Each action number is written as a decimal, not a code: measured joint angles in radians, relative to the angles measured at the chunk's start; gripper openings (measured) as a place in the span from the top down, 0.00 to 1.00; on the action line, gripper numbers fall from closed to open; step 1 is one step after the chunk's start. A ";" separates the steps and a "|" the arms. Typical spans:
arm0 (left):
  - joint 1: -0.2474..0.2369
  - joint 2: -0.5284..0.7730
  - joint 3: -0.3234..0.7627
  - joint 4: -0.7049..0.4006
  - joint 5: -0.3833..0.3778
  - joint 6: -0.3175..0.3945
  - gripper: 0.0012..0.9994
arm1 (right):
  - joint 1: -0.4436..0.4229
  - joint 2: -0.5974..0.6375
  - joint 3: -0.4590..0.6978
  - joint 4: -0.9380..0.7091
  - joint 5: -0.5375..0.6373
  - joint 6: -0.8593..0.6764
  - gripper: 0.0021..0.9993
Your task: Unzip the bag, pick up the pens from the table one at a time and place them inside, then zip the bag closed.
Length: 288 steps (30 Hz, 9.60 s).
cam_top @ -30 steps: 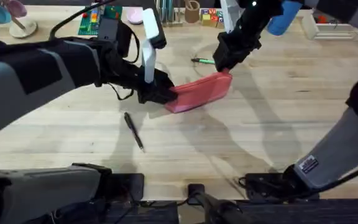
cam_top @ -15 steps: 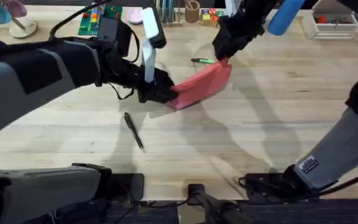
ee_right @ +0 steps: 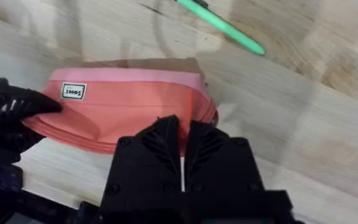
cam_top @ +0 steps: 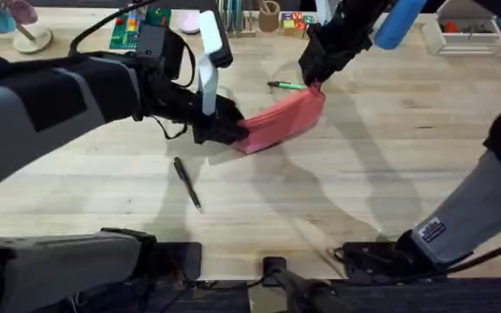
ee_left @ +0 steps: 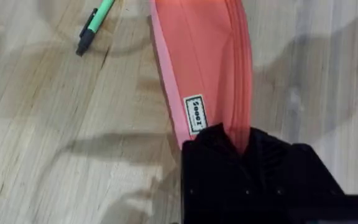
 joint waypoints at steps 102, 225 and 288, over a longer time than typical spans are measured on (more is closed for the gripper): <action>0.004 0.000 -0.001 -0.004 -0.010 -0.001 0.96 | 0.361 0.043 0.037 0.108 -0.218 0.195 0.97; 0.082 -0.835 0.070 -0.327 -0.325 -0.496 0.01 | 0.221 -0.072 0.265 -0.243 0.068 -1.249 0.97; 0.082 -0.835 0.070 -0.337 -0.325 -0.496 0.01 | 0.211 0.001 -0.185 0.118 -0.056 -1.249 0.97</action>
